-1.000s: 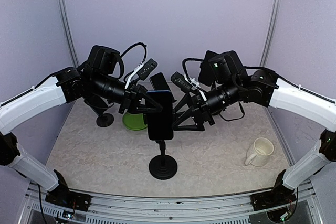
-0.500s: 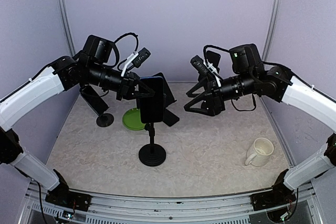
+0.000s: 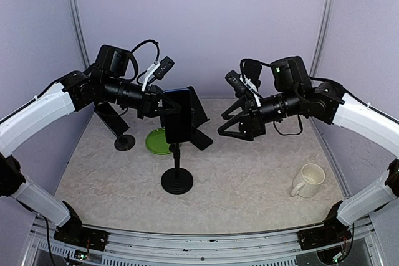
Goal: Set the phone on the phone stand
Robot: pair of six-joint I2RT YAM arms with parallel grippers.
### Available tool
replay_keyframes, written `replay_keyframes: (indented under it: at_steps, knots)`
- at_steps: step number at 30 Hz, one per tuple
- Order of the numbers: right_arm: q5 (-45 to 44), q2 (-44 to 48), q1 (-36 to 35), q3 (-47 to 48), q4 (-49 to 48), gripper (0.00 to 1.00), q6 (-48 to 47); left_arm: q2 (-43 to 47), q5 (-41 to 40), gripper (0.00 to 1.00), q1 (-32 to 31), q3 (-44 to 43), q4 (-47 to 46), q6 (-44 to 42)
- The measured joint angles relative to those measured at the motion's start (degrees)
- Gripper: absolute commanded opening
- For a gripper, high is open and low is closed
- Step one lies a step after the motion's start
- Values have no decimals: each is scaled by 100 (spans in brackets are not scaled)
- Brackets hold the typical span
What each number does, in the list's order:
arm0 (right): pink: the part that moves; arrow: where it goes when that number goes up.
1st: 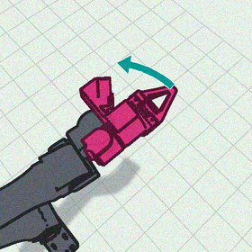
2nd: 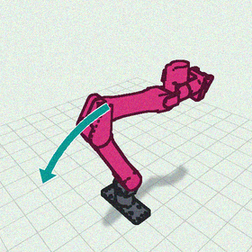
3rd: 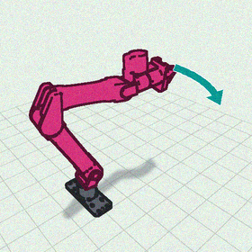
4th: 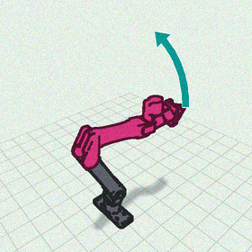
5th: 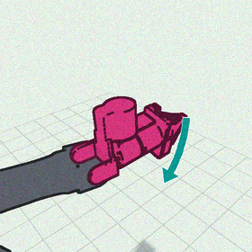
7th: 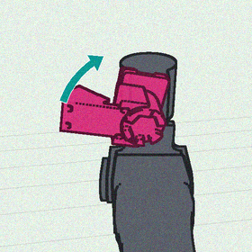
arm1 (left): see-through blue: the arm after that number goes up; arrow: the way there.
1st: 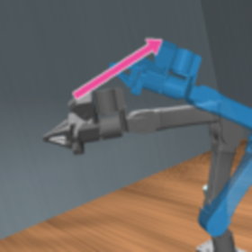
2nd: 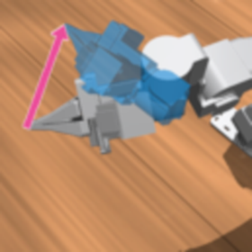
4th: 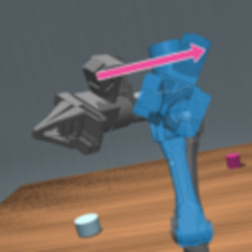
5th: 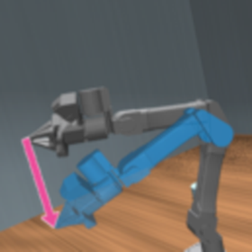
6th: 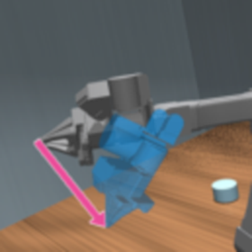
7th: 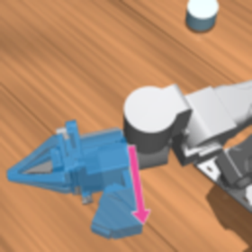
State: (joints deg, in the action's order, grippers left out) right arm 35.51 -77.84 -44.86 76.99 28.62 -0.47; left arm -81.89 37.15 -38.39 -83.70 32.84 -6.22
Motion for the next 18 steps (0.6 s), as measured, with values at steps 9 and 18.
replay_keyframes:
  at_steps: [9,18]
  knots:
    - [48,-4,2,-96,-74,82,92,76,94,30,9,166,-166,94]
    - [136,-70,2,-96,-160,82,179,391,-177,49,11,365,-155,107]
